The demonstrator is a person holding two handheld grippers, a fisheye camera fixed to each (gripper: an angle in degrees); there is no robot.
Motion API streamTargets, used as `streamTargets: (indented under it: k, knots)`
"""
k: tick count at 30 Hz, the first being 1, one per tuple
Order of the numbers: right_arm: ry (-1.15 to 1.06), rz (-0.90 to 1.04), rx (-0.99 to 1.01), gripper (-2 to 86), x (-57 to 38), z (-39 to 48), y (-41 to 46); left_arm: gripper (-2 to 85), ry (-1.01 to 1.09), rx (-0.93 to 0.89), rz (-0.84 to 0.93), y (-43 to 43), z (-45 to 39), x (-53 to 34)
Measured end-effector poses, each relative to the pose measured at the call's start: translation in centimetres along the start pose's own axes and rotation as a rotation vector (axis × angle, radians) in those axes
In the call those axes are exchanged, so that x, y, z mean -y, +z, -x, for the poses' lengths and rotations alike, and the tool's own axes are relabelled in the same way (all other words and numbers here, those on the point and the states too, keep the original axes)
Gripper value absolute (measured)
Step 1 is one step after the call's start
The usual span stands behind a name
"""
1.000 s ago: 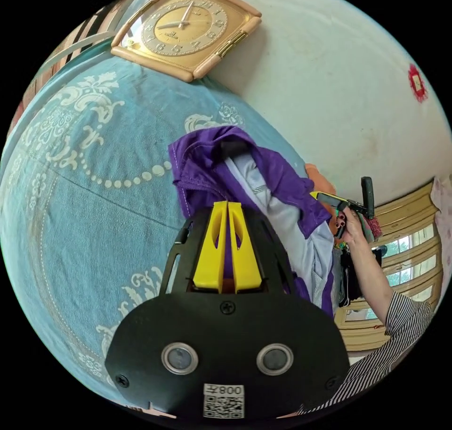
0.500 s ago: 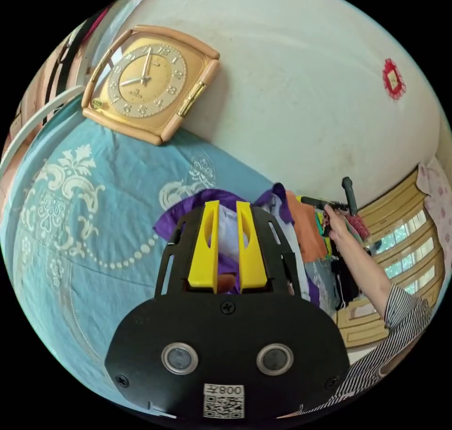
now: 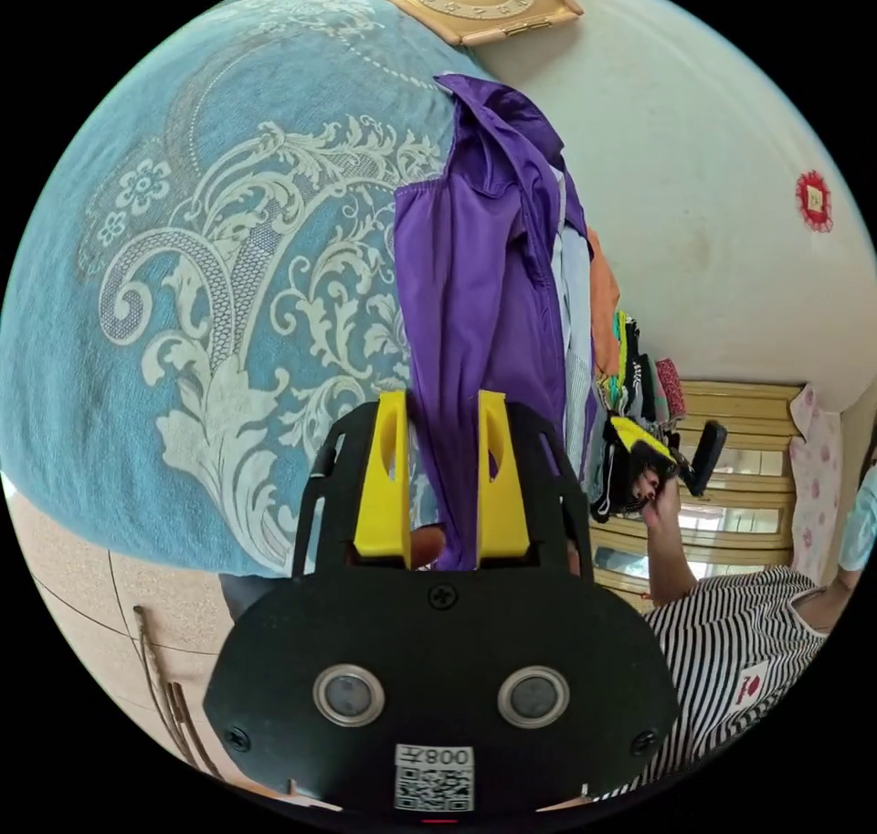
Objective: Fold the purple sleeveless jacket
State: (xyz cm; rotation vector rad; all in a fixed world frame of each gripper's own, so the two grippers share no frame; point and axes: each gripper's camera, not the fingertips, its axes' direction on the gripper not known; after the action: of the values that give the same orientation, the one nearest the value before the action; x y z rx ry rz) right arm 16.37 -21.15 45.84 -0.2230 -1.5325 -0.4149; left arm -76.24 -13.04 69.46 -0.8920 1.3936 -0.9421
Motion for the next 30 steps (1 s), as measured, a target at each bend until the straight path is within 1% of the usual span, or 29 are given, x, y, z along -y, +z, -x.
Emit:
streamTargets:
  k: [1, 2, 4, 6, 8, 10, 11, 13, 15, 16, 19, 23, 25, 27, 28, 30]
  knots:
    - [-0.03, 0.029, 0.034, 10.5, -1.4, 3.0, 1.6, 7.5, -0.012, -0.06, -0.001, 0.3, 0.3, 0.3]
    - [-0.063, 0.06, 0.054, 10.6, -2.4, 5.9, 3.5, 6.4, -0.015, -0.07, -0.003, 0.4, 0.4, 0.4]
    - [-0.141, 0.12, 0.084, 10.7, -3.2, 10.4, 6.3, 3.1, -0.009, -0.025, -0.009, 0.7, 0.2, 0.5]
    - [-0.206, 0.15, 0.078, 10.9, -3.6, 14.2, 8.7, 2.0, 0.009, -0.01, -0.003, 0.9, -0.1, 0.4]
    - [-0.3, 0.219, 0.033, 10.9, -3.6, 18.3, 12.2, 1.4, 0.028, -0.02, -0.002, 1.0, -0.3, 0.3]
    - [-0.33, 0.256, -0.05, 10.6, -3.5, 20.3, 14.2, 1.1, 0.057, -0.006, -0.01, 0.9, -0.6, 0.1]
    - [-0.338, 0.238, -0.114, 9.6, -3.3, 21.2, 14.4, 1.0, 0.066, -0.008, -0.012, 0.8, -0.6, 0.1]
    - [-0.321, 0.236, -0.172, 7.1, -3.0, 21.8, 14.4, 0.9, 0.098, 0.007, -0.024, 0.3, -0.8, 0.1]
    - [-0.303, 0.246, -0.154, 4.5, -2.7, 21.9, 13.8, 0.9, 0.122, 0.023, -0.035, -0.5, -0.9, 0.5]
    - [-0.298, 0.232, -0.118, 2.6, -2.6, 22.0, 13.0, 0.9, 0.138, 0.043, -0.043, -1.2, -0.8, 0.8]
    - [-0.308, 0.186, -0.033, 1.1, -1.1, 23.3, 10.6, 1.0, 0.18, 0.076, -0.074, -3.5, -0.6, 2.0]
    - [-0.351, 0.118, 0.05, 0.5, 3.9, 26.0, 7.5, 1.2, 0.191, 0.071, -0.152, -7.0, 0.0, 3.8]
    - [-0.369, 0.093, 0.105, 0.5, 6.3, 27.2, 6.0, 1.6, 0.182, 0.101, -0.193, -8.3, 0.9, 4.9]
    - [-0.38, 0.08, 0.14, 0.5, 8.1, 27.8, 5.0, 2.1, 0.15, 0.139, -0.174, -7.7, 2.3, 5.5]
    - [-0.381, 0.092, 0.138, 0.5, 8.7, 27.8, 5.0, 2.6, 0.11, 0.191, -0.138, -6.6, 3.6, 5.7]
    - [-0.355, 0.144, 0.139, 0.7, 8.7, 26.8, 5.5, 3.8, 0.036, 0.204, -0.101, -4.9, 5.7, 5.1]
